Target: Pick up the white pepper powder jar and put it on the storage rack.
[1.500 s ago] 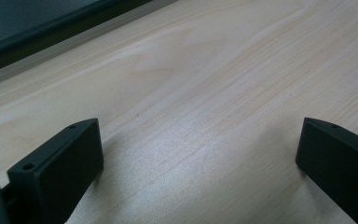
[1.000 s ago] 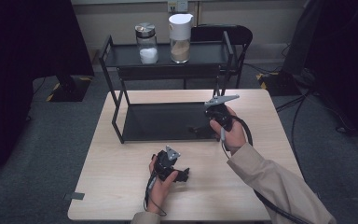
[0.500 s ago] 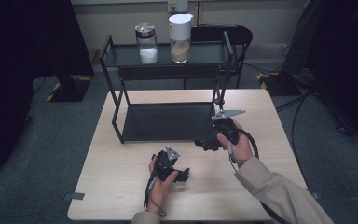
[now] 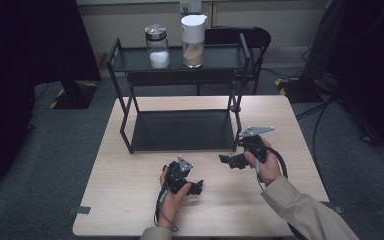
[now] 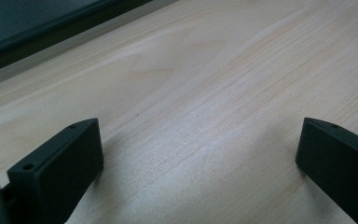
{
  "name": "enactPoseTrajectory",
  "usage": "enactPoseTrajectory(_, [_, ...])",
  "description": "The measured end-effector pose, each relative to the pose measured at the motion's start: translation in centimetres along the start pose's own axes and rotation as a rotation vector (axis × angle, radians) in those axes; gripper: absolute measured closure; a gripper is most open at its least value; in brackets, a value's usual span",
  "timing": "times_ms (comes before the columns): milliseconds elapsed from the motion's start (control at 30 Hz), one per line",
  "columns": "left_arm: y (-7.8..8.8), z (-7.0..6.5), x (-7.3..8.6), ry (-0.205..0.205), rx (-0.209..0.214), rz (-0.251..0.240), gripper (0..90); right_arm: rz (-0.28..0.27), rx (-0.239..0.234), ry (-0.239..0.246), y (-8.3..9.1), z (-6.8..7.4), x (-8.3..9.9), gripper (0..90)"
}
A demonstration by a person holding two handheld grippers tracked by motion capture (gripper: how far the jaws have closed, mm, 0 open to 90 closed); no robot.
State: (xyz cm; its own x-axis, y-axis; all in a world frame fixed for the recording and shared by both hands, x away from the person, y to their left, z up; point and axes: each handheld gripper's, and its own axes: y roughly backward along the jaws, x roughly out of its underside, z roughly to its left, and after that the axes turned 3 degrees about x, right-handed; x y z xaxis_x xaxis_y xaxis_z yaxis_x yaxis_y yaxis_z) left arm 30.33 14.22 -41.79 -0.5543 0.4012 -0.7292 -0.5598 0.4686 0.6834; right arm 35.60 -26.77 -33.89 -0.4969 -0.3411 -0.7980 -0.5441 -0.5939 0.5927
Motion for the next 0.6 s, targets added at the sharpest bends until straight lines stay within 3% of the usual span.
enactPoseTrajectory(600, [0.0,0.0,0.0,0.0,0.0,0.0,0.0,0.019,0.006,-0.039,0.5,-2.0,3.9,0.9])
